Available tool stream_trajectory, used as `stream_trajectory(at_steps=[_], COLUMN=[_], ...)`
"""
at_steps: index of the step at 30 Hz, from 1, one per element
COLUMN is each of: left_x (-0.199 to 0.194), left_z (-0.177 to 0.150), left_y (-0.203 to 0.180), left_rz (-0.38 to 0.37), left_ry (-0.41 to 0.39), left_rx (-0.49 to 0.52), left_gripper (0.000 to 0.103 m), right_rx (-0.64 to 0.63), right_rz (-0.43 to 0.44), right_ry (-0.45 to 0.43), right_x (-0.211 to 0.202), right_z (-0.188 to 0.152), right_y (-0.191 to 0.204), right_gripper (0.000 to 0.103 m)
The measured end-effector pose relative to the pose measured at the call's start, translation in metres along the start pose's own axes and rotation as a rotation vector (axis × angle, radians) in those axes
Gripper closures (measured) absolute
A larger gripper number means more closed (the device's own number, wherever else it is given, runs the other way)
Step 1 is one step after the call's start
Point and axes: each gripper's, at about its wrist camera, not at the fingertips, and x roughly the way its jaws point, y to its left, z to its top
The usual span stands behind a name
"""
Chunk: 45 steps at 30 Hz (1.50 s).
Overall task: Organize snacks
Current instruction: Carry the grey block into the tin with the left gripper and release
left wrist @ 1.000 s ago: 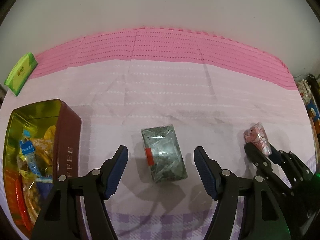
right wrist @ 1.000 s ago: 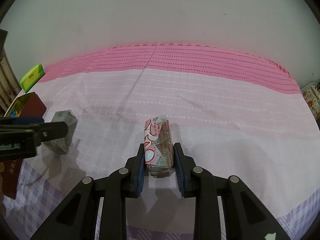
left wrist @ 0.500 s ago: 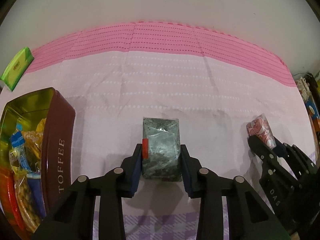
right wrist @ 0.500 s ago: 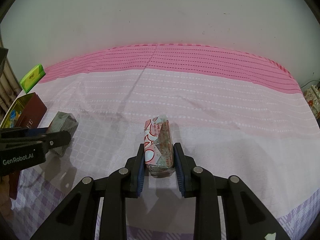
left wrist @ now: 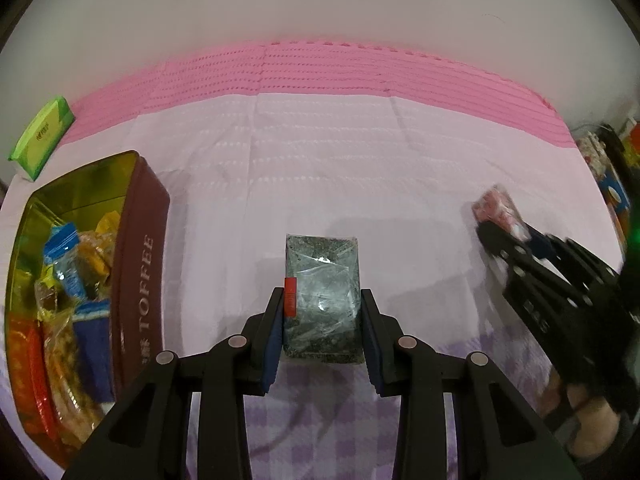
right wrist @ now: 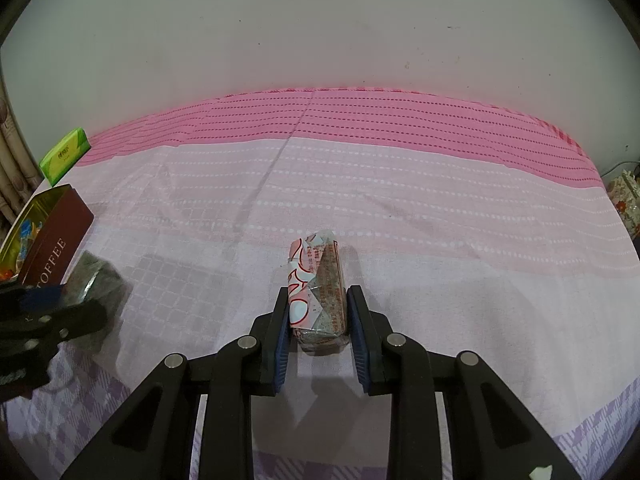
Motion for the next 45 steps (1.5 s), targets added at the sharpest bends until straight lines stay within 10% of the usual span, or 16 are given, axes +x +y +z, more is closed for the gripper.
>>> stream_trajectory(at_steps=[15,45], left_x=[-0.066,-0.116], left_z=[-0.015,-0.012], left_y=[0.026,0.196], left_rz=[0.026,0.265], left_ry=[-0.063,-0.091], left_rx=[0.005,-0.189], left_gripper=[0.067,0.067], right_rx=[0.0,-0.018], right_rz=[0.0,-0.016], right_ry=[0.0,0.002], right_x=[0.0,0.003], right_z=[0.0,0.0], right_y=[0.0,0.001], right_gripper=[0.076,0.076])
